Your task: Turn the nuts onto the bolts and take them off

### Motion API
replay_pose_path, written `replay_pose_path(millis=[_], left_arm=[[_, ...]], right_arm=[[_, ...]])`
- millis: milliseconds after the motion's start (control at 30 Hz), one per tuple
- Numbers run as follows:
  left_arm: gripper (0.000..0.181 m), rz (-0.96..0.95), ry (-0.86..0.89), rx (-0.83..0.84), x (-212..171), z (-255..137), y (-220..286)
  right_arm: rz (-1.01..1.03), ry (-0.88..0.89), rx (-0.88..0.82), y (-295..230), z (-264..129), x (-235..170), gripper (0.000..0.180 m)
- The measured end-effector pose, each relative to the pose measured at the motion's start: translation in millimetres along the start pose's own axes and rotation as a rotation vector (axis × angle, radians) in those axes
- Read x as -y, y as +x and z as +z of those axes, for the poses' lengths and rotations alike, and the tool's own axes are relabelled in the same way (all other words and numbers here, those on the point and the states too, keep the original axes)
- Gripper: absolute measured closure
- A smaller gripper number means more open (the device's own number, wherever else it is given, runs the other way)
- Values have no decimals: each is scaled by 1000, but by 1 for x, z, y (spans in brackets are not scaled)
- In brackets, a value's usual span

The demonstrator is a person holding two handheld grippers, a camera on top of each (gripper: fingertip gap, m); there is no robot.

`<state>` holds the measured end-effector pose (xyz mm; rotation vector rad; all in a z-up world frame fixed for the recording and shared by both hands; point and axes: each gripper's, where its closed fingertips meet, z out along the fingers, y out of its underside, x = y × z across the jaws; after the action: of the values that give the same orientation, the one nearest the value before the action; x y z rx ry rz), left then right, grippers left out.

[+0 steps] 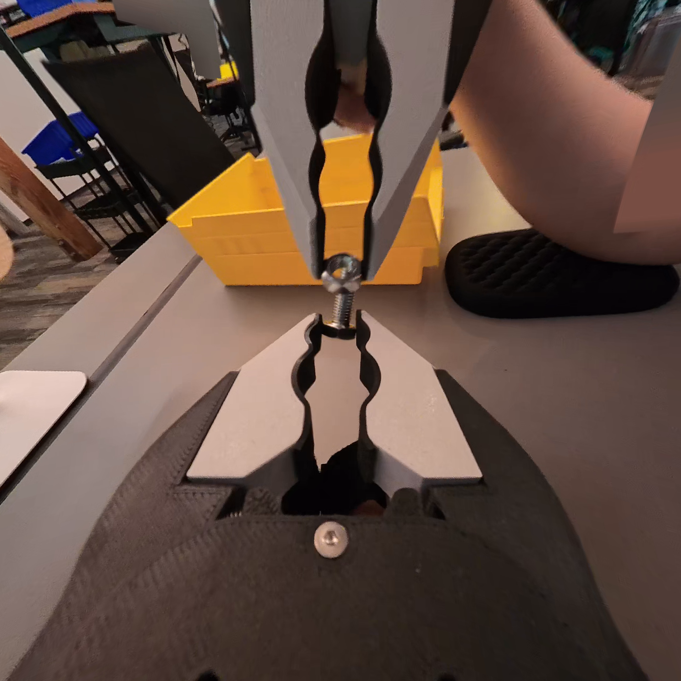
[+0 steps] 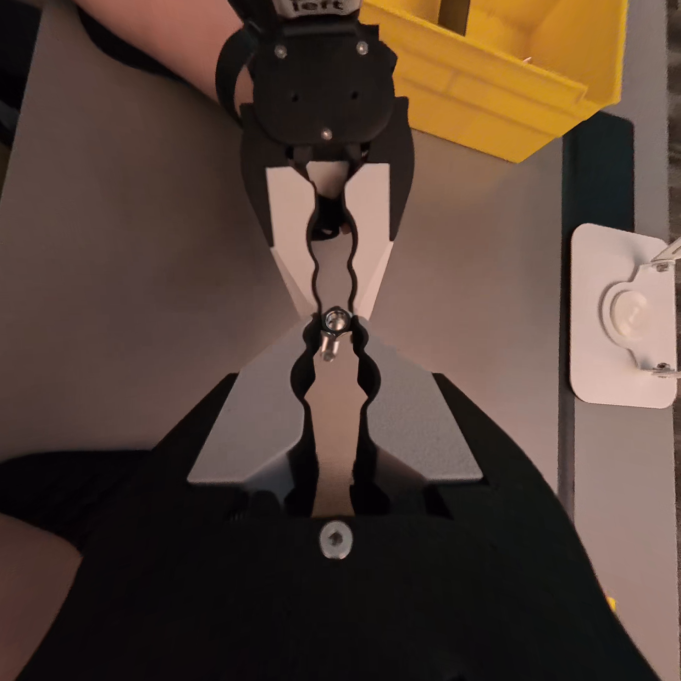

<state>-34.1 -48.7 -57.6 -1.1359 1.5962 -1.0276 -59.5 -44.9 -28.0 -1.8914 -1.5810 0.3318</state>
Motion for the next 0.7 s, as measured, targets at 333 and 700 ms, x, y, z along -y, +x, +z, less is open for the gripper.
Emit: replay_pose_path(millis=[333, 700], left_arm=[[165, -28, -15, 50, -3, -5, -15], [165, -117, 111, 119, 30, -33, -39]], right_arm=[[23, 74, -125, 33, -5, -1, 164], [375, -231, 124, 23, 55, -82, 164]])
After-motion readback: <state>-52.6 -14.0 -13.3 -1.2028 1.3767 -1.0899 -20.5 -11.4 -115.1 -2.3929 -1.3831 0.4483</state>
